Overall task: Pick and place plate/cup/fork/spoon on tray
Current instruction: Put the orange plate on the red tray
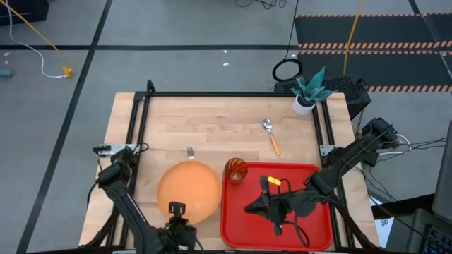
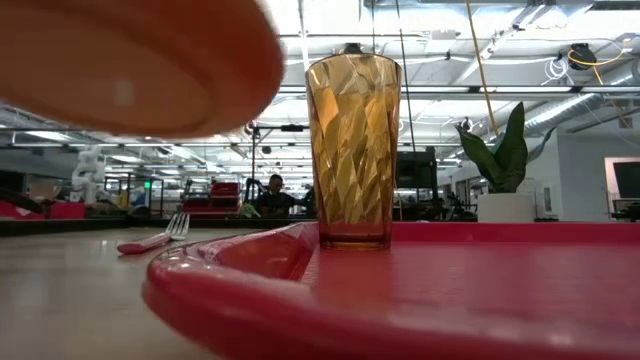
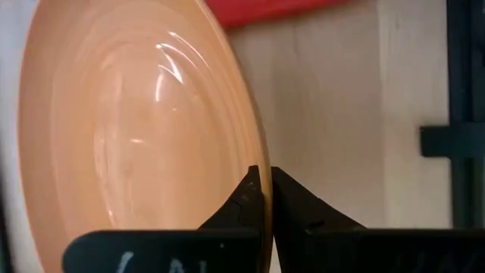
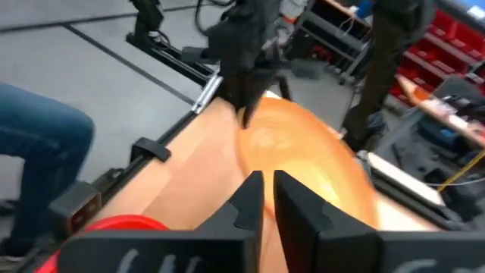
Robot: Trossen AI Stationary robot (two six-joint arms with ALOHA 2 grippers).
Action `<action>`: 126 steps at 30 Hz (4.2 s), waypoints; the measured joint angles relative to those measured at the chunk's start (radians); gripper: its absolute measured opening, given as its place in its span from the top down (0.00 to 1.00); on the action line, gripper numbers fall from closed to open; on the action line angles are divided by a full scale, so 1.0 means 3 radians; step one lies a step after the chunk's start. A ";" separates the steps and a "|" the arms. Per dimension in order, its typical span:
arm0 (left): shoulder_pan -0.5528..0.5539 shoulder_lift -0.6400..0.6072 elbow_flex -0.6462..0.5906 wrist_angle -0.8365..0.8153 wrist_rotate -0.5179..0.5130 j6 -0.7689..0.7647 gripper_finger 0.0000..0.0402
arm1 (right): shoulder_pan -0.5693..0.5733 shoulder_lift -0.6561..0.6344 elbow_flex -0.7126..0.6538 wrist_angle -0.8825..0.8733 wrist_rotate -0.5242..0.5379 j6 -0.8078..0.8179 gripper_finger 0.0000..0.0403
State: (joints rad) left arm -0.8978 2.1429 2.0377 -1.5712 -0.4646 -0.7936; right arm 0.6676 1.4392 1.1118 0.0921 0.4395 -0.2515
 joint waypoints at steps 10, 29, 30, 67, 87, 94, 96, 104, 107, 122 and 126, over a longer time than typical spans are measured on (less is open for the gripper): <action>0.0125 -0.0215 0.0000 0.0002 -0.0442 0.0598 0.98 | -0.0081 0.0068 0.0000 0.0013 -0.0168 0.0222 0.80; 0.0473 -0.0215 0.0008 0.0000 -0.0466 0.1806 0.98 | -0.0082 0.0067 0.0000 -0.0102 -0.0160 0.0346 0.79; 0.0490 -0.0214 0.0031 0.0000 -0.0465 0.1844 0.98 | -0.0083 0.0067 0.0000 -0.0130 -0.0148 0.0341 0.79; 0.0821 -0.0213 0.0252 0.0856 -0.0785 0.3176 0.93 | -0.0074 0.0065 0.0008 -0.0810 0.0078 0.0047 0.98; 0.0544 -0.0213 0.0256 0.1218 -0.1548 0.2122 0.52 | 0.0447 0.0000 0.0478 -0.1817 0.0597 0.0806 1.00; 0.0401 -0.0213 0.0256 0.1170 -0.1548 0.1622 0.50 | 0.0660 -0.0120 0.0478 -0.2122 0.0581 0.1501 1.00; 0.0377 -0.0213 0.0256 0.1159 -0.1548 0.1635 0.50 | 0.0738 -0.0159 0.0478 -0.2224 0.0578 0.1721 1.00; 0.0364 -0.0213 0.0254 0.1140 -0.1569 0.1647 0.50 | 0.1202 -0.0175 0.0478 -0.2711 0.0754 0.2823 1.00; 0.0364 -0.0213 0.0254 0.1140 -0.1569 0.1610 0.50 | 0.1449 -0.0114 0.0460 -0.2819 0.0914 0.3124 1.00; 0.0558 -0.0213 0.0254 0.1173 -0.1519 0.1337 0.50 | 0.1534 0.0246 -0.0269 -0.1523 0.0787 0.3049 1.00; 0.0600 -0.0213 0.0253 0.1145 -0.1452 0.1229 0.50 | 0.1483 0.0273 -0.0509 -0.1040 0.0582 0.2902 1.00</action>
State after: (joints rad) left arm -0.7179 2.0789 2.1136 -1.2276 -0.9003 -0.4250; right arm 1.1123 1.5211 0.9591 -0.2199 0.6140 0.6190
